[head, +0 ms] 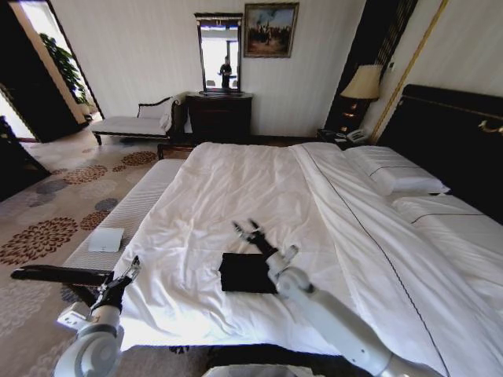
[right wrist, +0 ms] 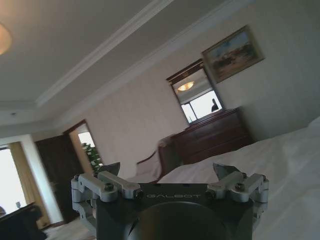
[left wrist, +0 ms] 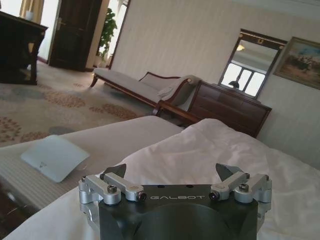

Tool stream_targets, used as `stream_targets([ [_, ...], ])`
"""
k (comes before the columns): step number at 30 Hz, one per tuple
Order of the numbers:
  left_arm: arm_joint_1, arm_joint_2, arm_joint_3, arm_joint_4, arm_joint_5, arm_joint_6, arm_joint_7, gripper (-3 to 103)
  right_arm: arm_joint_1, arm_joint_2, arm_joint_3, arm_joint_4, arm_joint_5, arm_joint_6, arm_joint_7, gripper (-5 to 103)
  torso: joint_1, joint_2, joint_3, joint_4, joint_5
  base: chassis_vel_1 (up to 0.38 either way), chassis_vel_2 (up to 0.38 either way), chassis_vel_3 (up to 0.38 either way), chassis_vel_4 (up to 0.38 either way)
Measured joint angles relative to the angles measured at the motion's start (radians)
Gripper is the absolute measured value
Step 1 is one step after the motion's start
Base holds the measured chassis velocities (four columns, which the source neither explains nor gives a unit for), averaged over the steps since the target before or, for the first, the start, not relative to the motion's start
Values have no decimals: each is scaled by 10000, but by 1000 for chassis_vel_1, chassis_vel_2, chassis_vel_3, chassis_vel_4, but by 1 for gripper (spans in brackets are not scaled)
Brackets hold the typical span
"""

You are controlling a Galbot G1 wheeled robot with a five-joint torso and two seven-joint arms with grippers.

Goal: Fold the clothes on the bed.

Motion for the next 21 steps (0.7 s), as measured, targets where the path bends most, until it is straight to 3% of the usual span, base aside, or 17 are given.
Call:
stream_targets([
  [2,6,23,44,-54,104,-4,32,100,-123,-32,184,75,-111,17,62,100,0,-1,0,0,1,0,0,0,0],
  [5,216,137,532,-470,1961,-779,297,100,-2081,-65,2854,947,-2155,64,294,100,-2,1,-1,2,2,0,0,0,0],
  [7,295,140,588,-551,2447,-904,453,100,-2588,17,3391,1197,-2588,25,326,100,-2,1,-2,-2,7,0,0,0,0],
  [9,647,83,697,-877,3353,-1341,1058,100,-3919,370,4616,2096,-3559,-269,552,100,-2,2,-2,-2,1,0,0,0,0],
  [13,1090,50,934,-1421,3396,-1664,1741,100,-5579,1156,5725,3274,-4673,-762,1001,100,-3,2,-3,8,6,0,0,0,0],
  [16,1516,63,1354,-1920,3285,-1717,2242,100,-7146,2380,6322,4392,-5854,-849,1449,100,-4,3,-4,-3,2,0,0,0,0],
  [21,1923,-87,1911,-2263,3540,-1824,2554,100,-8025,3021,6219,5173,-6723,-953,1489,100,-4,3,-3,6,-1,0,0,0,0],
])
